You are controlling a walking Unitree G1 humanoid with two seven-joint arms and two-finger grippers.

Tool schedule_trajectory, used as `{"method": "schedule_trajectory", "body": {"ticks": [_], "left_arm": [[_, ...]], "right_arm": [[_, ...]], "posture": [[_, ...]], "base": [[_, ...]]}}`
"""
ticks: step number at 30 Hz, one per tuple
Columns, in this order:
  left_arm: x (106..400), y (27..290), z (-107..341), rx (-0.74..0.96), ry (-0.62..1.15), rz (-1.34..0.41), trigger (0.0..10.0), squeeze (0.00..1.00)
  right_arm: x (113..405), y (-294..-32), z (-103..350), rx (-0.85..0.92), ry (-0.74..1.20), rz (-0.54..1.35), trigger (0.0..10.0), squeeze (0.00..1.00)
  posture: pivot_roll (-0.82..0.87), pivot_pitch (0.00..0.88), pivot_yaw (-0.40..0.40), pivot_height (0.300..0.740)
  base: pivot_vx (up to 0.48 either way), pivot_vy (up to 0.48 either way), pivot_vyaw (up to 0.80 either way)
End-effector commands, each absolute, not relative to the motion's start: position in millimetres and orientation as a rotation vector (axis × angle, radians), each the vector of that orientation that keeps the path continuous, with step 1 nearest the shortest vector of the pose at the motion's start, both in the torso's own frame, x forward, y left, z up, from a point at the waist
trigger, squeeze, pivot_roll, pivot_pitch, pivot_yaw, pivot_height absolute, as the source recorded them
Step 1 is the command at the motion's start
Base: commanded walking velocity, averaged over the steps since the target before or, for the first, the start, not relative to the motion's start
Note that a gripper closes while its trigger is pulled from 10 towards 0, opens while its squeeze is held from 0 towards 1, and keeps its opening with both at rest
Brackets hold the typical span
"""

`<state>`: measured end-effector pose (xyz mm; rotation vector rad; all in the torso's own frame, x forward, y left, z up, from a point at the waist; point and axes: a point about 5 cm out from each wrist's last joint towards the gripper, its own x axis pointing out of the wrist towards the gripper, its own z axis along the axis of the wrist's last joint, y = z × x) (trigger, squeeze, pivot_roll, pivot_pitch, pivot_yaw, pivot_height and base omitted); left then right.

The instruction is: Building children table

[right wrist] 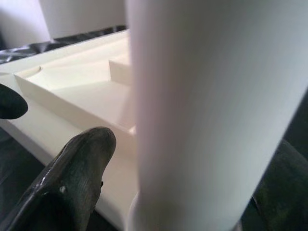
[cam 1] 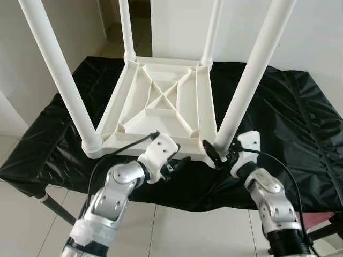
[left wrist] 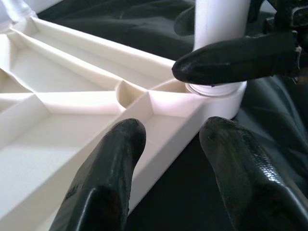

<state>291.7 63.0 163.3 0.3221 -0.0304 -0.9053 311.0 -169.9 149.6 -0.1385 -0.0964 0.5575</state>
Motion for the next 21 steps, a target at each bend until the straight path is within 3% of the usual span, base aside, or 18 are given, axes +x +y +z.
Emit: {"method": "schedule_trajectory", "body": {"ticks": [1,3,4,5,6,7,8,15,16,18,19,21], "left_arm": [[295,66,166,0.331,-0.041,-0.793,10.0,0.0],[295,66,166,0.331,-0.041,-0.793,10.0,0.0],[295,65,165,0.331,-0.039,-0.798,10.0,0.0],[295,65,165,0.331,-0.039,-0.798,10.0,0.0],[295,64,164,0.33,-0.037,-0.801,10.0,0.0],[294,63,164,0.329,-0.036,-0.804,10.0,0.0],[294,63,162,0.327,-0.033,-0.807,10.0,0.0],[291,59,157,0.323,-0.022,-0.819,10.0,0.0],[291,59,156,0.321,-0.018,-0.821,10.0,0.0],[291,59,155,0.319,-0.014,-0.824,10.0,0.0],[290,59,150,0.317,0.001,-0.829,10.0,0.0],[289,59,148,0.317,0.007,-0.832,10.0,0.0]], "right_arm": [[312,-167,148,-0.145,-0.096,0.612,10.0,0.0],[312,-167,148,-0.145,-0.096,0.612,10.0,0.0],[315,-167,150,-0.157,-0.099,0.647,4.6,0.0],[315,-167,150,-0.157,-0.099,0.647,4.6,0.0],[317,-167,151,-0.164,-0.097,0.654,3.2,0.0],[318,-167,151,-0.168,-0.096,0.657,3.2,0.0],[319,-167,150,-0.17,-0.09,0.661,0.0,0.0],[316,-172,140,-0.16,-0.062,0.662,0.0,0.0],[315,-172,140,-0.149,-0.065,0.654,8.7,0.0],[315,-172,139,-0.132,-0.065,0.651,8.7,0.0],[315,-173,142,-0.079,-0.081,0.601,10.0,0.0],[315,-174,144,-0.056,-0.091,0.571,10.0,0.0]], "posture": [[-0.03,0.051,0.04,0.74],[-0.03,0.051,0.04,0.74],[-0.03,0.048,0.035,0.74],[-0.03,0.048,0.035,0.74],[-0.03,0.048,0.033,0.74],[-0.03,0.05,0.03,0.74],[-0.03,0.05,0.028,0.74],[-0.03,0.055,0.016,0.74],[-0.04,0.057,0.014,0.74],[-0.04,0.057,0.014,0.74],[-0.04,0.06,0.014,0.74],[-0.04,0.061,0.013,0.74]], "base": [[0.0,0.0,0.0],[0.0,0.0,0.0],[0.0,0.0,0.0],[0.0,0.0,0.0],[0.0,0.0,0.0],[0.0,0.0,0.0],[0.0,0.0,0.0],[0.0,0.0,0.0],[0.0,0.0,0.0],[0.0,0.0,0.0],[0.0,0.0,0.0],[0.0,0.0,0.0]]}}
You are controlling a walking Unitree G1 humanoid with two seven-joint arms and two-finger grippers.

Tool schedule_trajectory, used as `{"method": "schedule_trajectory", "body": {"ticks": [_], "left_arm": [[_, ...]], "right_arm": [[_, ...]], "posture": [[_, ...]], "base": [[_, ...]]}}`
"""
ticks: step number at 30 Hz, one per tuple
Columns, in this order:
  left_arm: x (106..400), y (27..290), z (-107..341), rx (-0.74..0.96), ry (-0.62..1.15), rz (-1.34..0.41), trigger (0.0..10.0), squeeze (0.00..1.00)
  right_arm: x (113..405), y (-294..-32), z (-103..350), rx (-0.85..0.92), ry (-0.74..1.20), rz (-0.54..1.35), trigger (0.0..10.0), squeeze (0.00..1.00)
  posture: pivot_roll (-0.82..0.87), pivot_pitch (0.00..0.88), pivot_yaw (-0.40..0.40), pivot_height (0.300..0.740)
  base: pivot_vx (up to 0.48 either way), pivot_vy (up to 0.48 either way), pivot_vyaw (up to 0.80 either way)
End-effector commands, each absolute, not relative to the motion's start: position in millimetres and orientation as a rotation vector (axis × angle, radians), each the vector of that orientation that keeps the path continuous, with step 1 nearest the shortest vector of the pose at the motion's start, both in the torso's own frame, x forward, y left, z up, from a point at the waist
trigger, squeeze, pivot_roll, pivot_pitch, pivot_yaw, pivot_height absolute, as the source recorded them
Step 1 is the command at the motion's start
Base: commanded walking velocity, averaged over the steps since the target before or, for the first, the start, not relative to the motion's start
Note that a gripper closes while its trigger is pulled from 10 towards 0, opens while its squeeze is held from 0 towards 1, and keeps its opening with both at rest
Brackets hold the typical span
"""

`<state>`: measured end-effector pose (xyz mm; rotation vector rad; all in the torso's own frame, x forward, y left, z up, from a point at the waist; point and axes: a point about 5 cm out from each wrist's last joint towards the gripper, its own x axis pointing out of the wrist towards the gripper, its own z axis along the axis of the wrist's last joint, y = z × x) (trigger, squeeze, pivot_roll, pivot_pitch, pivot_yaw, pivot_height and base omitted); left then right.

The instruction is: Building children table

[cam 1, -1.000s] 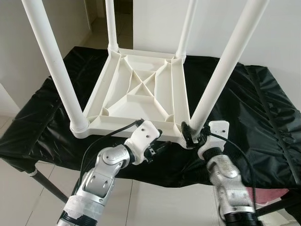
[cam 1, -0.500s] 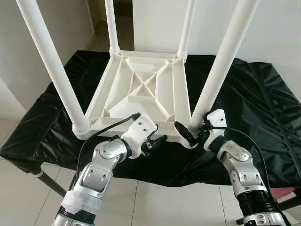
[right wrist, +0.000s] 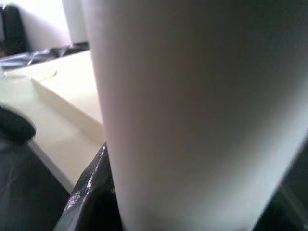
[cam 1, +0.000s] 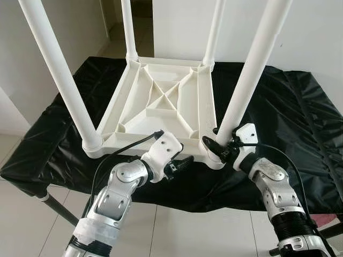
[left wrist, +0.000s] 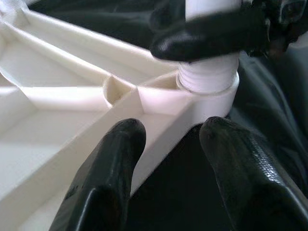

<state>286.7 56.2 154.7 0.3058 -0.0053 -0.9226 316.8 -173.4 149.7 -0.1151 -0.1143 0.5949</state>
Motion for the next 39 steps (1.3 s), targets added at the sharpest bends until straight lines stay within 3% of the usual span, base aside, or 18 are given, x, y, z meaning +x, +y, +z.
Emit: {"method": "schedule_trajectory", "body": {"ticks": [1,5,7,10,15,19,30,31,39], "left_arm": [[288,60,147,0.317,0.011,-0.833,10.0,0.0],[287,61,145,0.316,0.018,-0.833,10.0,0.0],[287,62,144,0.315,0.022,-0.83,10.0,0.0],[287,63,142,0.317,0.031,-0.828,10.0,0.0],[288,65,140,0.325,0.035,-0.825,10.0,0.0],[289,67,142,0.337,0.024,-0.815,10.0,0.0],[289,69,142,0.331,0.028,-0.801,10.0,0.0],[289,69,141,0.33,0.029,-0.803,10.0,0.0],[288,68,140,0.329,0.027,-0.805,10.0,0.0]], "right_arm": [[314,-174,144,-0.046,-0.096,0.521,10.0,0.0],[313,-175,143,-0.043,-0.096,0.415,10.0,0.0],[310,-174,141,0.069,-0.097,0.309,10.0,0.0],[305,-169,141,0.102,-0.11,0.238,10.0,0.0],[296,-160,143,0.073,-0.143,0.14,10.0,0.0],[282,-151,142,0.079,-0.135,-0.079,10.0,0.0],[274,-147,138,0.131,-0.109,-0.128,10.0,0.0],[274,-147,142,0.141,-0.135,-0.075,10.0,1.0],[278,-155,147,0.082,-0.154,0.05,10.0,1.0]], "posture": [[-0.04,0.061,0.013,0.74],[-0.05,0.064,0.01,0.74],[-0.05,0.064,0.007,0.74],[-0.05,0.067,0.009,0.74],[-0.05,0.068,0.001,0.74],[-0.04,0.067,-0.006,0.74],[-0.04,0.069,-0.014,0.74],[-0.05,0.066,-0.013,0.74],[-0.05,0.058,-0.015,0.74]], "base": [[0.0,0.0,0.0],[0.0,0.0,0.0],[0.0,0.0,0.0],[0.0,0.0,0.0],[0.0,0.0,0.0],[0.0,0.0,0.0],[0.0,0.0,0.0],[0.0,0.0,0.0],[0.0,0.0,0.0]]}}
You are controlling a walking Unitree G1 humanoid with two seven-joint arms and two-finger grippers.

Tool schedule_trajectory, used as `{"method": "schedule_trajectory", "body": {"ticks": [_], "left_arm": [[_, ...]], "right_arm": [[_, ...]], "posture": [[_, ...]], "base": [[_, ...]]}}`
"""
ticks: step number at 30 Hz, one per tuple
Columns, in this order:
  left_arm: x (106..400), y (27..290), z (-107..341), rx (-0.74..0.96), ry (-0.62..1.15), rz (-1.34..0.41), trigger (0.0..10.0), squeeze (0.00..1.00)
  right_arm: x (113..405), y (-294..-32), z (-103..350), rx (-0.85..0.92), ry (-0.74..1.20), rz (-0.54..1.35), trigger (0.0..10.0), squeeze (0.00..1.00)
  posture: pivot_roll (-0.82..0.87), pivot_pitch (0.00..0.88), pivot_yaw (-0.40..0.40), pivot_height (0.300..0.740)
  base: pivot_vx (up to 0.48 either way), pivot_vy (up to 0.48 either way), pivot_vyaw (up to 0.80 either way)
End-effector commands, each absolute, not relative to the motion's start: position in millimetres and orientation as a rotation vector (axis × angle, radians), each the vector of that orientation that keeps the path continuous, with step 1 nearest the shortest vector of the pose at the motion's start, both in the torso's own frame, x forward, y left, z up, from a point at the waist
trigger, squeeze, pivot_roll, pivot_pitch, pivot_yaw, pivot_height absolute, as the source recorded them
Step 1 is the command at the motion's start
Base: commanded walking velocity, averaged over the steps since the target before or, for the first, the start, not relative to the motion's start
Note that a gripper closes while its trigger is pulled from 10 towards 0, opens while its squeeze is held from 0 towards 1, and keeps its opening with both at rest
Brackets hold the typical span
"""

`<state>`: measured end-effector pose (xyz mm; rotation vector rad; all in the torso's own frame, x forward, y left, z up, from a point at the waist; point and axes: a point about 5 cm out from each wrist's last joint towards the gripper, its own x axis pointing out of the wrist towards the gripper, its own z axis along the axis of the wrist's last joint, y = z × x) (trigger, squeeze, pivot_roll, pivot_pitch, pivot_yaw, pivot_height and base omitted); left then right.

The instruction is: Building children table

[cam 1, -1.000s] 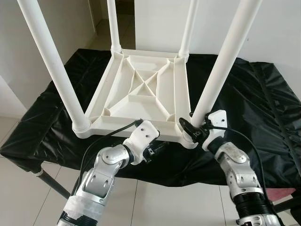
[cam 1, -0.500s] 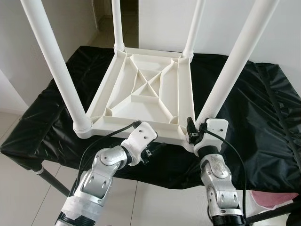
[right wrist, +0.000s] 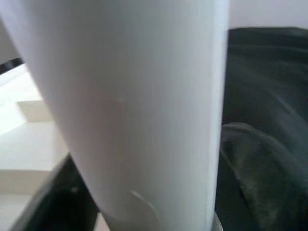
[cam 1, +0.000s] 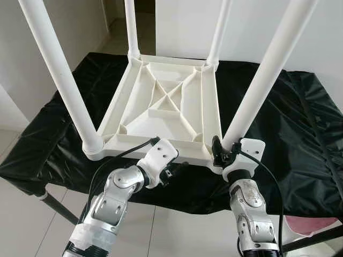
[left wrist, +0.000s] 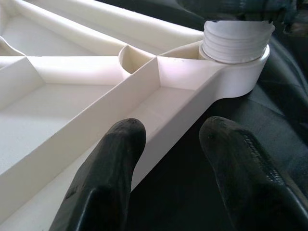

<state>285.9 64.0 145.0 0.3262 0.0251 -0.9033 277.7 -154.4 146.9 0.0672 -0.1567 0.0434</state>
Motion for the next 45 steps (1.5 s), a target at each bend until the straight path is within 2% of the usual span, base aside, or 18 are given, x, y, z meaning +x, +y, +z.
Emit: {"method": "schedule_trajectory", "body": {"ticks": [1,2,8,18,19,20,21,22,23,33,34,36,37,45], "left_arm": [[289,68,140,0.329,0.027,-0.805,10.0,0.0],[289,68,140,0.329,0.027,-0.805,10.0,0.0],[290,68,141,0.332,0.023,-0.805,10.0,0.0],[293,67,144,0.336,0.007,-0.802,10.0,0.0],[294,67,145,0.336,0.005,-0.801,10.0,0.0],[294,67,145,0.336,0.005,-0.801,10.0,0.0],[294,67,145,0.336,0.005,-0.801,10.0,0.0],[294,67,145,0.336,0.005,-0.801,10.0,0.0],[294,67,145,0.337,0.004,-0.8,10.0,0.0],[294,69,145,0.339,0.001,-0.794,10.0,0.0],[294,69,145,0.339,0.001,-0.795,10.0,0.0],[294,68,145,0.339,0.001,-0.796,10.0,0.0],[294,68,145,0.339,0.001,-0.797,10.0,0.0],[295,67,146,0.334,-0.003,-0.799,10.0,0.0]], "right_arm": [[279,-158,146,0.054,-0.146,0.12,10.0,0.0],[279,-158,146,0.054,-0.146,0.12,10.0,0.0],[288,-170,143,-0.028,-0.107,0.408,10.0,0.0],[308,-178,147,-0.157,-0.077,0.599,10.0,0.0],[309,-179,147,-0.161,-0.068,0.622,8.4,0.0],[309,-179,147,-0.161,-0.068,0.622,8.4,0.0],[310,-179,146,-0.182,-0.062,0.637,3.3,0.0],[311,-180,145,-0.197,-0.058,0.645,3.3,0.0],[312,-181,143,-0.201,-0.048,0.659,0.0,0.0],[312,-188,136,-0.189,-0.019,0.692,0.0,0.0],[312,-189,136,-0.193,-0.021,0.678,4.5,0.0],[313,-190,135,-0.197,-0.023,0.671,4.5,0.0],[314,-190,135,-0.201,-0.026,0.657,10.0,0.0],[312,-183,141,-0.148,-0.065,0.453,10.0,0.0]], "posture": [[-0.05,0.054,-0.014,0.74],[-0.05,0.054,-0.014,0.74],[-0.05,0.04,-0.015,0.74],[-0.04,0.017,-0.02,0.74],[-0.04,0.017,-0.02,0.74],[-0.04,0.017,-0.02,0.74],[-0.04,0.011,-0.021,0.74],[-0.04,0.011,-0.022,0.74],[-0.04,0.009,-0.023,0.74],[-0.03,0.011,-0.023,0.74],[-0.04,0.014,-0.021,0.74],[-0.04,0.014,-0.021,0.74],[-0.04,0.015,-0.021,0.74],[-0.05,0.02,-0.025,0.74]], "base": [[0.0,0.0,0.0],[0.0,0.0,0.0],[0.0,0.0,0.0],[0.0,0.0,0.0],[0.0,0.0,0.0],[0.0,0.0,0.0],[0.0,0.0,0.0],[0.0,0.0,0.0],[0.0,0.0,0.0],[0.0,0.0,0.0],[0.0,0.0,0.0],[0.0,0.0,0.0],[0.0,0.0,0.0],[0.0,0.0,0.0]]}}
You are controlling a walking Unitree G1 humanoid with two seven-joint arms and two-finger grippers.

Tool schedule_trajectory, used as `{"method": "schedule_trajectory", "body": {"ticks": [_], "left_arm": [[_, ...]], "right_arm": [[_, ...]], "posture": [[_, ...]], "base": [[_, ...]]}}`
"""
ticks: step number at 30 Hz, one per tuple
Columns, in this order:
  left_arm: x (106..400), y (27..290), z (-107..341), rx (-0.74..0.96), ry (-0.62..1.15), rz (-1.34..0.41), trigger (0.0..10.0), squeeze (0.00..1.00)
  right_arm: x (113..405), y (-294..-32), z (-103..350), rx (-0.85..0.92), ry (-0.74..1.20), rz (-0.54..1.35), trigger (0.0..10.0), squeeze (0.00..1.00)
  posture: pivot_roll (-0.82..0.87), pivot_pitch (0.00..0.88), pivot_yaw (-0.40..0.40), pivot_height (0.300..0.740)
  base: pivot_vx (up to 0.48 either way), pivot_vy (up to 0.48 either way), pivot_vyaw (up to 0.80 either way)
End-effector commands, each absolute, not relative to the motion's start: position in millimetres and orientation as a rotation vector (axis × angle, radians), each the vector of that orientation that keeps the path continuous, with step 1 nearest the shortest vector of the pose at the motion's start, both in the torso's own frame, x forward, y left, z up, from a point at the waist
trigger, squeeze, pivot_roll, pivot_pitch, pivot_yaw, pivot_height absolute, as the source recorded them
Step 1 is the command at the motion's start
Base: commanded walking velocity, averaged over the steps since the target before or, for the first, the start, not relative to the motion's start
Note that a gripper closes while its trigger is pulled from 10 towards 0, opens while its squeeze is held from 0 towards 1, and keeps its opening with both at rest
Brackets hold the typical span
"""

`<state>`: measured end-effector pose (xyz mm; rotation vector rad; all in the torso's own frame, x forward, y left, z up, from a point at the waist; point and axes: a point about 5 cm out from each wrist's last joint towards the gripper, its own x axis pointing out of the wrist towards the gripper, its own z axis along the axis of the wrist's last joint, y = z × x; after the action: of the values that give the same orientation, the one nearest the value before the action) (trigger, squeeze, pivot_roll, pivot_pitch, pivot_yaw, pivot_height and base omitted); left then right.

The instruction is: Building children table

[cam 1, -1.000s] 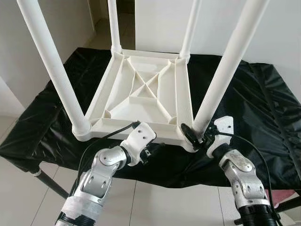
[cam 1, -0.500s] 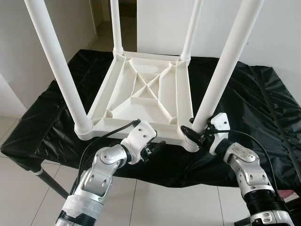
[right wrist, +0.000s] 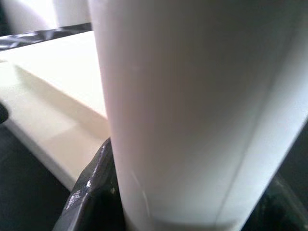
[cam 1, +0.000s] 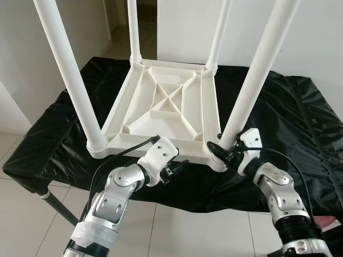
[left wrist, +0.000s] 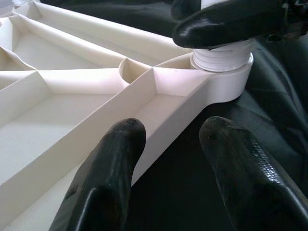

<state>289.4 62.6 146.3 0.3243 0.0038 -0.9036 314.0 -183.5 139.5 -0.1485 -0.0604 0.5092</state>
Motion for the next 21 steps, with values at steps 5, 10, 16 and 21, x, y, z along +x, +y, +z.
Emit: {"method": "schedule_trajectory", "body": {"ticks": [5,10,16,21], "left_arm": [[294,66,144,0.33,0.0,-0.802,10.0,0.0],[293,66,144,0.327,0.003,-0.805,10.0,0.0],[292,65,143,0.324,0.006,-0.807,10.0,0.0],[290,65,143,0.315,0.011,-0.803,10.0,0.0]], "right_arm": [[307,-177,145,-0.109,-0.095,0.323,10.0,0.0],[302,-178,145,-0.069,-0.097,0.173,10.0,0.0],[288,-171,136,-0.036,-0.076,-0.09,10.0,0.0],[279,-153,132,0.038,-0.045,-0.19,10.0,0.0]], "posture": [[-0.05,0.025,-0.024,0.74],[-0.05,0.037,-0.02,0.74],[-0.05,0.054,-0.018,0.74],[-0.04,0.075,-0.015,0.74]], "base": [[0.0,0.0,0.0],[0.0,0.0,0.0],[0.0,0.0,0.0],[0.0,0.0,0.0]]}}
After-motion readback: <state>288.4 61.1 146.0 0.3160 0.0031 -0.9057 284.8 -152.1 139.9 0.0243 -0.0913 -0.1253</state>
